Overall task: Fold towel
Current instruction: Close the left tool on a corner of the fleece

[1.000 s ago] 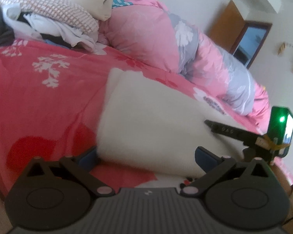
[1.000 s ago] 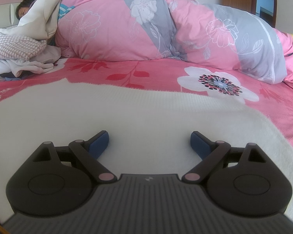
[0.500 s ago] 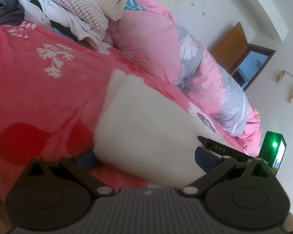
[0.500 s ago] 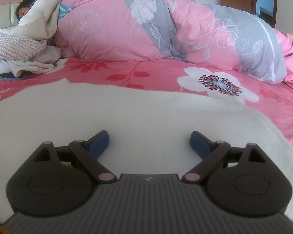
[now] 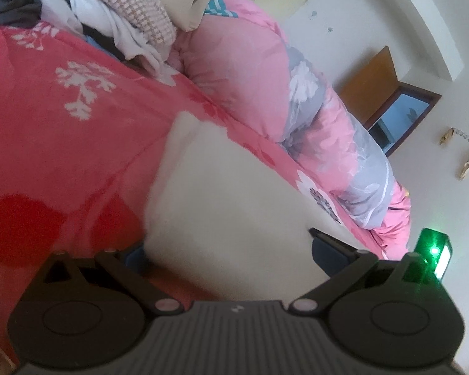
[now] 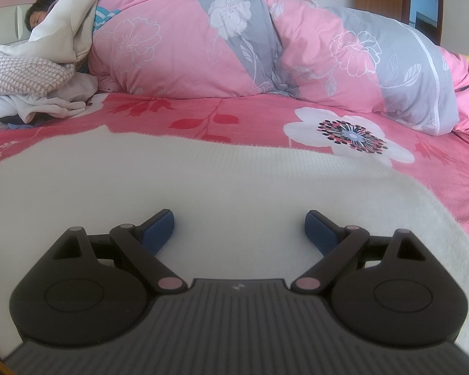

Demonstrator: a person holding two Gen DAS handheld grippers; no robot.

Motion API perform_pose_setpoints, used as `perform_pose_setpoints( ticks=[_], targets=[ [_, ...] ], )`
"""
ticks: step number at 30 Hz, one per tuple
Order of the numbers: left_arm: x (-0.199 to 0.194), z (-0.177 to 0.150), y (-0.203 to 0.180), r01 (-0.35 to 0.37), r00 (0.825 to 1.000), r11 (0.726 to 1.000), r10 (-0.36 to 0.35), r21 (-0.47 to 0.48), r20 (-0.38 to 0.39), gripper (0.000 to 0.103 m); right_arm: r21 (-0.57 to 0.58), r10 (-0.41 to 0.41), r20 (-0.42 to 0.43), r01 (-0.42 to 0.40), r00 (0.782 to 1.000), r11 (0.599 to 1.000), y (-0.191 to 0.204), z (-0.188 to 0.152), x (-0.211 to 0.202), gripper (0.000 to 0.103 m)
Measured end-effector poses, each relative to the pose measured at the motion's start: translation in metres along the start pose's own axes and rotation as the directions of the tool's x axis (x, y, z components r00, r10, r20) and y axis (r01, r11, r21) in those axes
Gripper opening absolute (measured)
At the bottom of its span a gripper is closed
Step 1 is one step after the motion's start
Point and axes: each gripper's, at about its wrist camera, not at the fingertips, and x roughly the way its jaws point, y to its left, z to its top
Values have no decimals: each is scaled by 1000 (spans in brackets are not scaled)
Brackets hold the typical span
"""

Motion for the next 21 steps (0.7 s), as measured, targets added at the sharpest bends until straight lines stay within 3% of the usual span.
perform_pose_setpoints(
  ticks=[8, 21],
  targets=[
    [-1, -20, -17, 27, 999, 999, -26, 22, -43, 103, 0, 1, 3, -1, 1000, 1000, 0, -1, 0, 92],
    [17, -14, -17, 2, 1000, 1000, -2, 12, 4, 103, 1, 1, 5, -1, 1000, 1000, 0, -1, 0, 92]
  ],
)
